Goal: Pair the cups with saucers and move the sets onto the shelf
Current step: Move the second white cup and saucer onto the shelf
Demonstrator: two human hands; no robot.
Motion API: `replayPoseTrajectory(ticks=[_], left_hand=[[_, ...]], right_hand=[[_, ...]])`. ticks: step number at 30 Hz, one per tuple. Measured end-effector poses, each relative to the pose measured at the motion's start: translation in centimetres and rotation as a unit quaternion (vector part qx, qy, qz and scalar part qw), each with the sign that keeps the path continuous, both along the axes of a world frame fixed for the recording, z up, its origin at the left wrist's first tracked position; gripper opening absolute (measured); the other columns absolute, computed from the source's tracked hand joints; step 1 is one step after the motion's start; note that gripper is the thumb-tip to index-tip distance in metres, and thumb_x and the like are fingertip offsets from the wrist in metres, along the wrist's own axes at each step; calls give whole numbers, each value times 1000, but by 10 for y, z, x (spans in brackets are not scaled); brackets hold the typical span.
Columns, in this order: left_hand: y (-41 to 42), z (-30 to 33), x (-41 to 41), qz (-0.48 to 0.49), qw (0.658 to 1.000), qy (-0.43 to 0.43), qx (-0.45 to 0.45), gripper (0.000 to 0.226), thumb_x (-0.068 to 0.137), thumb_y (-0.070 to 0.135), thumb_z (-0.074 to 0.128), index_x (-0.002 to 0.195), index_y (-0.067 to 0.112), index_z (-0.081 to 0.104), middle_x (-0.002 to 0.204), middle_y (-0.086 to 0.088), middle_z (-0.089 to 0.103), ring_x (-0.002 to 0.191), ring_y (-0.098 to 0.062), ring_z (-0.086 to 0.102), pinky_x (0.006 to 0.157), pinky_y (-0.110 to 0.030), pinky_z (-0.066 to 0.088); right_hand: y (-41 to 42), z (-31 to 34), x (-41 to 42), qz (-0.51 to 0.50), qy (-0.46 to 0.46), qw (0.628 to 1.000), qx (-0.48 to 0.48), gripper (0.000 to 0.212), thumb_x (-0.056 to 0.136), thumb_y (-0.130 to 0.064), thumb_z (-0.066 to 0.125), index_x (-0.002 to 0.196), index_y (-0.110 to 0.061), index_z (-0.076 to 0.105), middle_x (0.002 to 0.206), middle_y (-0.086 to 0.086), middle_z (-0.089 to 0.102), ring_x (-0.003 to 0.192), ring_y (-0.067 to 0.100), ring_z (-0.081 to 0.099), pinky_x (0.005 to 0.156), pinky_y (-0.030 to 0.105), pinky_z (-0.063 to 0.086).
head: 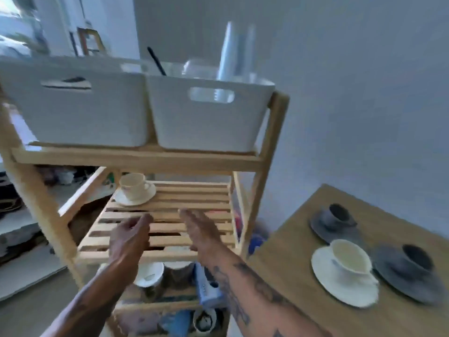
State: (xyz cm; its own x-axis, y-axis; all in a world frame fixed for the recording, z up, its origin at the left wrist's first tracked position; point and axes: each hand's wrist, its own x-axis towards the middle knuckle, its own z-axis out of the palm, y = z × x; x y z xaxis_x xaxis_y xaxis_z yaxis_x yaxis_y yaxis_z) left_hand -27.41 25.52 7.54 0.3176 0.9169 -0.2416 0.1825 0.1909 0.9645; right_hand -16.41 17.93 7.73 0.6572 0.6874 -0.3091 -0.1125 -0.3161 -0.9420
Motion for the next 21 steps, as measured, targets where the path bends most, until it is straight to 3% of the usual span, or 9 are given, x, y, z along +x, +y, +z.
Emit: replayPoseTrajectory(ticks=[2,4,5,7,9,13,16,18,21], left_hand=[[-45,1,15,-64,998,8,5,17,96,24,64,95,8,69,87,-14,67,75,-27,59,72,-39,51],[-88,0,45,-130,991,12,32,16,95,24,64,92,11,72,84,-12,67,72,-24,58,71,-40,50],[-106,-2,63,-164,986,12,43,15,94,24,65,87,14,74,81,-11,68,70,-24,58,70,-40,51],[-142,2,101,-217,975,24,41,16,89,23,68,78,14,76,69,-5,68,65,-23,58,67,-37,51],[-178,2,142,-277,960,32,23,15,88,22,68,82,10,75,64,-3,63,61,-21,55,63,-35,50],[-227,-12,204,-361,929,69,37,20,91,29,65,81,12,68,83,-7,62,71,-21,56,65,-34,54],[-238,-33,232,-361,926,111,29,37,89,40,63,102,6,70,105,-18,68,94,-33,64,89,-48,55],[-235,-51,248,-351,926,139,16,54,85,49,63,110,1,66,122,-31,61,111,-44,60,95,-53,52],[-226,-68,263,-360,920,154,-14,51,82,58,59,113,17,62,123,-15,60,108,-35,60,97,-50,52]], right_hand=[[-55,1,7,-34,19,999,34,31,87,-51,62,110,-31,70,111,-8,69,104,14,61,92,34,50],[-108,5,24,-75,8,996,37,19,86,-50,62,90,-32,70,91,-13,65,86,7,60,73,25,49],[-134,12,34,-94,-9,995,35,21,86,-50,59,87,-31,70,90,-12,65,84,9,61,72,25,50],[-186,21,57,-133,-30,990,29,22,84,-51,57,88,-36,73,93,-11,68,93,15,63,85,33,52],[-236,23,83,-206,-17,978,23,18,81,-49,60,74,-35,69,83,-11,64,89,17,61,85,38,52],[-313,5,137,-345,15,937,-47,24,86,-43,59,96,-23,67,102,4,63,100,28,59,92,43,50],[-342,-21,166,-375,19,922,-91,19,85,-47,60,87,-29,65,96,-1,64,94,24,58,92,43,51],[-349,-39,182,-379,20,919,-105,21,84,-51,62,76,-32,60,83,-10,58,86,20,58,90,41,51],[-345,-60,200,-350,19,930,-112,20,82,-54,65,77,-34,63,80,-13,58,83,17,57,79,35,48]])
